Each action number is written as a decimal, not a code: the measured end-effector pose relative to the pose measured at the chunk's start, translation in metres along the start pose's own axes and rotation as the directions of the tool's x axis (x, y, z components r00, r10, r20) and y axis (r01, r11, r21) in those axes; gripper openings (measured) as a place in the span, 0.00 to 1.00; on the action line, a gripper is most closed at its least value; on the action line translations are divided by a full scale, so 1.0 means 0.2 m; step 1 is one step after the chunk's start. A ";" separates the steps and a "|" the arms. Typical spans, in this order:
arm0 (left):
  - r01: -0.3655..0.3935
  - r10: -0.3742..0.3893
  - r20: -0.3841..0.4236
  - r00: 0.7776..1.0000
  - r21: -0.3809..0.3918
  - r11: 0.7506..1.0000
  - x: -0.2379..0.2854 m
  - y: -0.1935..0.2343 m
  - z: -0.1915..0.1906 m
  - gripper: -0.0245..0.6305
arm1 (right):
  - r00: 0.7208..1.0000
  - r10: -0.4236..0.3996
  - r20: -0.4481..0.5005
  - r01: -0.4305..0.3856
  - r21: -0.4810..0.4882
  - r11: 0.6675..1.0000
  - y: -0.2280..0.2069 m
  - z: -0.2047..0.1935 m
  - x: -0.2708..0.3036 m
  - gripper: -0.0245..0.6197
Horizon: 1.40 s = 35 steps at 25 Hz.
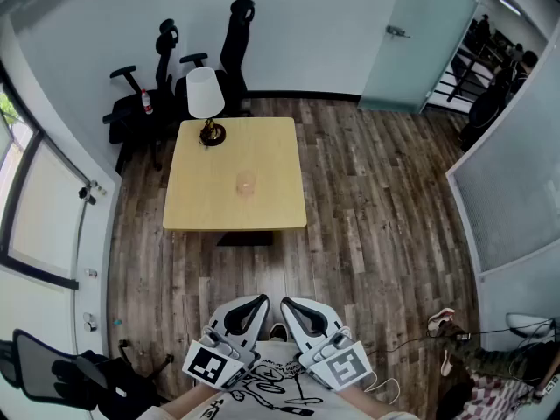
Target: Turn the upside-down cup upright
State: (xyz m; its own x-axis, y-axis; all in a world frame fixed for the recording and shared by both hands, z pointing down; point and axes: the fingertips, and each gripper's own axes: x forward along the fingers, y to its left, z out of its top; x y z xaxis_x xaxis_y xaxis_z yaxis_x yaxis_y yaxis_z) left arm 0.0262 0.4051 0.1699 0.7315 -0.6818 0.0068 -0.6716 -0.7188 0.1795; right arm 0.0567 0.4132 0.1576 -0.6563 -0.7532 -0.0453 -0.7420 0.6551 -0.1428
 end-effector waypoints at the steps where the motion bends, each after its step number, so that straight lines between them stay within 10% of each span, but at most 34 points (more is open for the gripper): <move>1: 0.007 -0.007 0.015 1.000 0.004 1.000 0.02 -0.01 0.01 0.05 | 1.000 -0.007 0.004 0.007 -0.012 1.000 -0.02 0.01 -0.01 0.07; 22: -0.017 0.018 0.020 1.000 -0.049 0.999 0.14 -0.04 -0.04 0.05 | 0.998 0.061 0.004 -0.061 0.013 0.998 -0.12 -0.02 -0.03 0.08; 35: -0.029 0.030 0.036 0.999 -0.030 0.999 0.45 0.71 0.04 0.05 | 0.995 0.073 -0.064 -0.073 -0.002 0.997 -0.42 -0.13 0.65 0.08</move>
State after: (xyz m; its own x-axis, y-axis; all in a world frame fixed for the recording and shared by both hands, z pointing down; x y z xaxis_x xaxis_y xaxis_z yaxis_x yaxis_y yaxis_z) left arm -0.0044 0.2418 0.1882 0.7060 -0.7078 -0.0235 -0.6890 -0.6941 0.2085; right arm 0.0295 0.2625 0.1901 -0.7162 -0.6979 0.0074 -0.6920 0.7087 -0.1370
